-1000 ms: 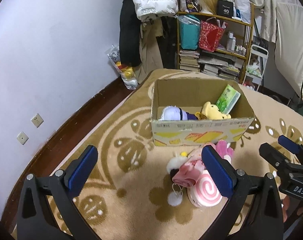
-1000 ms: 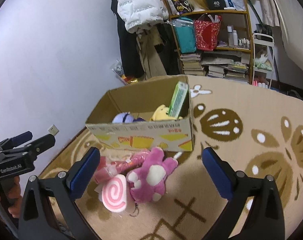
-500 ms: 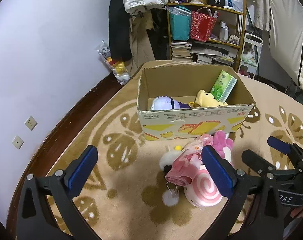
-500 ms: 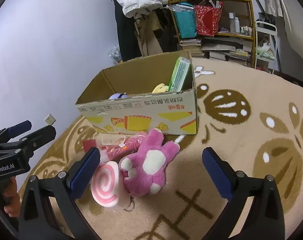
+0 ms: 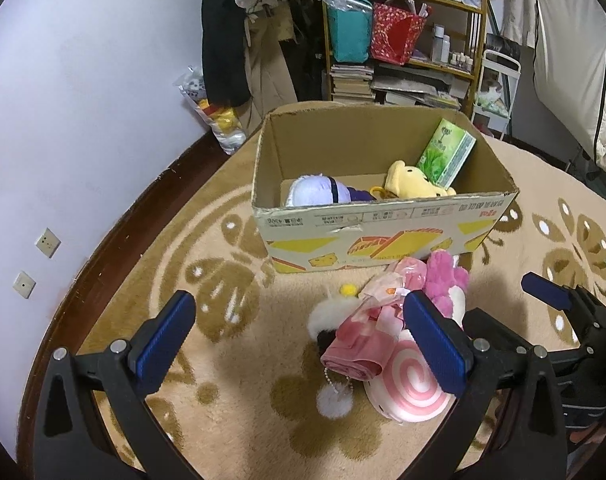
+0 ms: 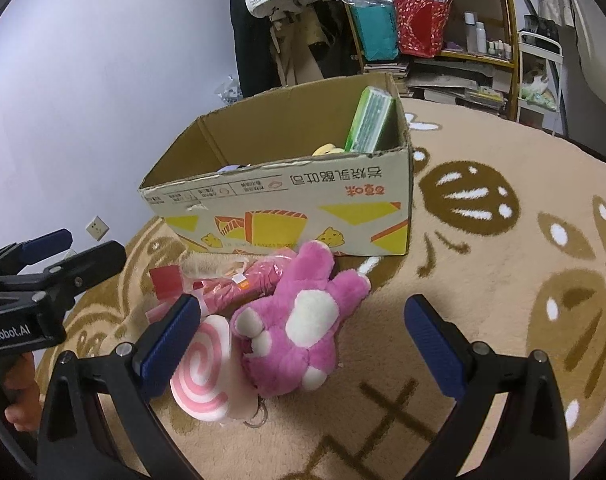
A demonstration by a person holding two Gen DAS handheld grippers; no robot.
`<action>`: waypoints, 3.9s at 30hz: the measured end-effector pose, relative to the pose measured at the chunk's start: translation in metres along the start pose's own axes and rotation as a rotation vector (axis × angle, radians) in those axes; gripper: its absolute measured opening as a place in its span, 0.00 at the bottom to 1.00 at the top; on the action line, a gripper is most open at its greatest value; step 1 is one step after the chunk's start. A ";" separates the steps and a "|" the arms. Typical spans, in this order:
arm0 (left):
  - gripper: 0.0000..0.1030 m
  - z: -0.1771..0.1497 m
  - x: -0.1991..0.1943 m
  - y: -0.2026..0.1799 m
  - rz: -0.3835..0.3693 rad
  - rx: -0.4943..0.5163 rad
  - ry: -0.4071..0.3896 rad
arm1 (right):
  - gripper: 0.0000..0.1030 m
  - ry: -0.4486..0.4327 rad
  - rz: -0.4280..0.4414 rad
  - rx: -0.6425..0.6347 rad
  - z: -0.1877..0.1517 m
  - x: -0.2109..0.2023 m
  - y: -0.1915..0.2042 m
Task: Organize soft objects
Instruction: 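Lower the left tool onto the pink wrapped item while the right tool lowers onto the pink bunny, then grasp and lift the pink wrapped item with the left tool while the right tool lifts the bunny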
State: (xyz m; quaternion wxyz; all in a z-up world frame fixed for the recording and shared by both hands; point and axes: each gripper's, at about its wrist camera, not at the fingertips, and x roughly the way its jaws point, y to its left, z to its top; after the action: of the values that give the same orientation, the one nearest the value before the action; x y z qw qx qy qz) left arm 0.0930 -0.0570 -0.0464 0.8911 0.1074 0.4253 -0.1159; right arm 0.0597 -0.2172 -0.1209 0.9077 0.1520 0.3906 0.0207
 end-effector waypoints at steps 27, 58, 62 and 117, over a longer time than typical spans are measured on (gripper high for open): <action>1.00 -0.008 0.048 -0.012 -0.110 0.011 0.140 | 1.00 0.121 0.007 -0.028 -0.016 0.044 0.005; 0.37 -0.014 0.078 -0.029 -0.340 -0.028 0.242 | 1.00 0.169 -0.006 0.061 -0.008 0.057 -0.030; 0.45 -0.013 0.085 -0.039 -0.296 0.006 0.245 | 1.00 0.183 0.000 0.069 -0.008 0.063 -0.029; 0.16 -0.006 -0.019 0.032 -0.109 -0.193 -0.058 | 0.61 -0.078 0.030 0.038 0.000 -0.050 0.005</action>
State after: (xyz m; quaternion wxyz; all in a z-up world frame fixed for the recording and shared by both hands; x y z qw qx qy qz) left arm 0.0866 -0.0229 -0.0318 0.9017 -0.0057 0.4137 -0.1257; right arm 0.0255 -0.2206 -0.0844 0.9187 0.1758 0.3530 0.0210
